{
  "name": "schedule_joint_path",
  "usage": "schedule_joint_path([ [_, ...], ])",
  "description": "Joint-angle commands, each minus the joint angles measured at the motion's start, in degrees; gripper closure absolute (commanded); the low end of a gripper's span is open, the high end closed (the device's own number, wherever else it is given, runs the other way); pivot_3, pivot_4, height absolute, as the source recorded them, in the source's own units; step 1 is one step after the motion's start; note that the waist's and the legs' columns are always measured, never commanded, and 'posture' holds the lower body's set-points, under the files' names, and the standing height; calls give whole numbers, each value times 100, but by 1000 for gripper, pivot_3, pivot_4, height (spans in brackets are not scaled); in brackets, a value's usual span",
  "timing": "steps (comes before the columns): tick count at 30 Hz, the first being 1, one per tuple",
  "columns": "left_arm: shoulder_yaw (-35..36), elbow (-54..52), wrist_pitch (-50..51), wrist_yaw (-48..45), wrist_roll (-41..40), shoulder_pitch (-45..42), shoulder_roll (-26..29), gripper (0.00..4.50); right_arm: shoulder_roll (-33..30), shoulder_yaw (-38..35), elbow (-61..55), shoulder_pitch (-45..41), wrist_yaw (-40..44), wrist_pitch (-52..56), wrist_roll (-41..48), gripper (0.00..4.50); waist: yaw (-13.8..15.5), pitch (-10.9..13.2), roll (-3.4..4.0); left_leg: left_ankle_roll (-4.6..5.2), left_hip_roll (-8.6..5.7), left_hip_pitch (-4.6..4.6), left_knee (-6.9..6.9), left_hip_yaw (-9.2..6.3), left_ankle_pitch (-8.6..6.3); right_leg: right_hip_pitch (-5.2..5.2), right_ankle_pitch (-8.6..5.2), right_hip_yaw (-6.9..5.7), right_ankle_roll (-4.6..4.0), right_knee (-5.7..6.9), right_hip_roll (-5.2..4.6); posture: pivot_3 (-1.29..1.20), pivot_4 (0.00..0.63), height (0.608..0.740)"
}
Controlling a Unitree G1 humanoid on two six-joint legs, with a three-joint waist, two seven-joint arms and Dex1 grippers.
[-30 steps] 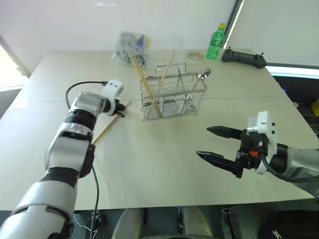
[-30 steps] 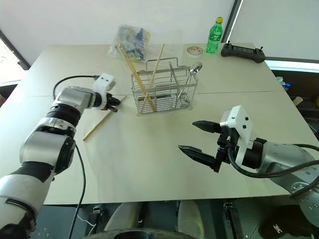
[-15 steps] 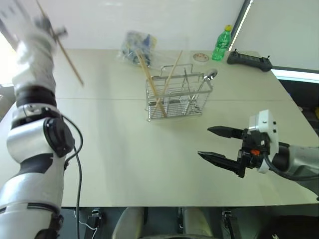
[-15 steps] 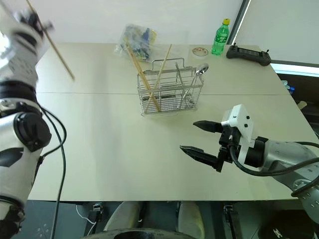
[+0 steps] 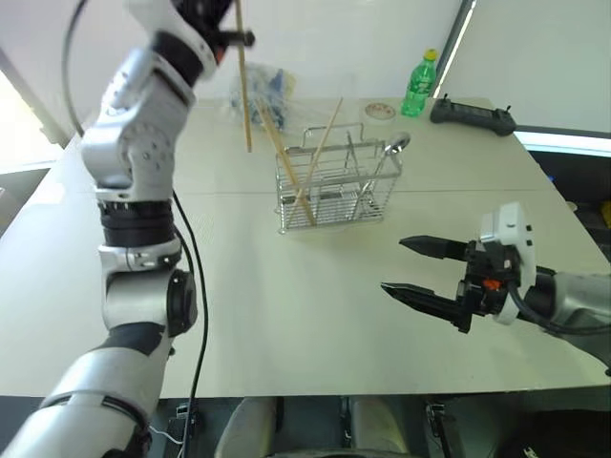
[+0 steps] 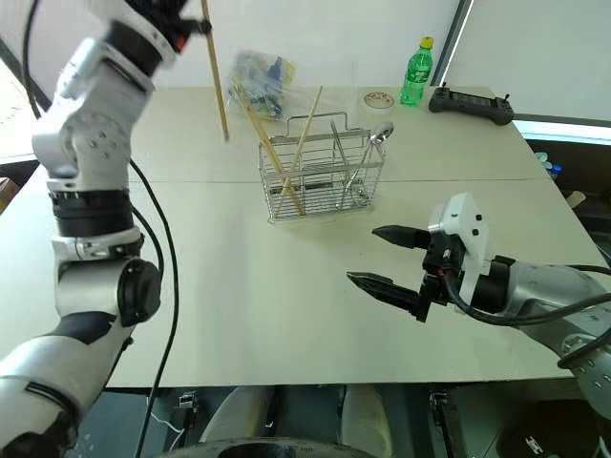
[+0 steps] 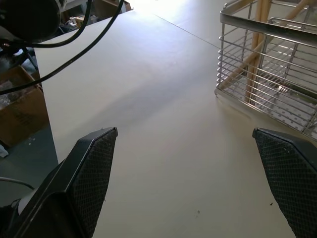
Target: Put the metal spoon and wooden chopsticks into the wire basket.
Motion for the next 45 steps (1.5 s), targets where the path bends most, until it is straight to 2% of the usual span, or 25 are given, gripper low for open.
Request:
schedule_joint_path([
  [1, -16, -382, -31, -21, -37, 54, -93, 4416, 78, -206, -252, 86, -122, -68, 94, 0, 35, 1, -1, 0, 0, -2, 1, -1, 0, -1, 0, 0, 0, -1, 0, 0, 150, 719],
  [10, -75, -105, -127, -83, -25, -274, -392, 4416, 128, -292, -345, 287, -247, -90, 97, 0, 69, 2, -3, 1, 0, -5, 10, -1, -1, 4, -1, 0, 0, -7, -3, 0, 150, 719],
  [23, -530, 737, -1307, -604, 644, -195, -947, 4416, 127, -262, -334, 137, -428, -80, 266, 0, 66, 2, -4, 4, -1, -6, 7, 2, -2, 4, -1, -1, 0, -12, -3, 0, 150, 719],
  [28, -630, 706, -1585, -691, 773, -55, -1127, 4416, 124, -269, -352, 112, -535, -64, 385, 0, 67, 2, -4, 4, 1, -7, 7, 1, -3, 4, -1, -1, 0, -14, -4, 0, 150, 719],
  [30, -651, 628, -1554, -704, 762, -7, -1191, 3749, 120, -270, -364, 110, -574, -62, 426, 0, 70, 2, -4, 5, 3, -8, 7, 1, -3, 4, -1, -1, 0, -15, -4, 0, 150, 719],
  [31, -656, 598, -1527, -710, 753, 15, -1206, 3557, 116, -269, -363, 106, -592, -61, 447, 0, 69, 2, -4, 5, 3, -8, 7, 1, -3, 4, -1, -1, 0, -15, -5, 0, 150, 719],
  [38, -565, 269, -1080, -595, 588, 144, -1151, 122, 82, -268, -315, 97, -644, -64, 509, 0, 66, 2, -4, 6, 2, -8, 6, 1, -4, 3, -1, -1, 0, -14, -4, 0, 150, 719],
  [42, -416, 185, -686, -528, 432, 100, -1007, 122, 74, -230, -285, 57, -650, -61, 502, 0, 65, 2, -4, 7, 2, -8, 7, 0, -4, 3, -1, -1, 1, -14, -4, 0, 150, 719],
  [45, -227, 381, -208, -817, 256, -154, -477, 122, 50, -236, -238, 16, -628, -53, 485, 0, 43, 3, -2, 7, 1, -7, 6, 1, -4, 1, -1, -1, 1, -13, -3, 0, 150, 719],
])
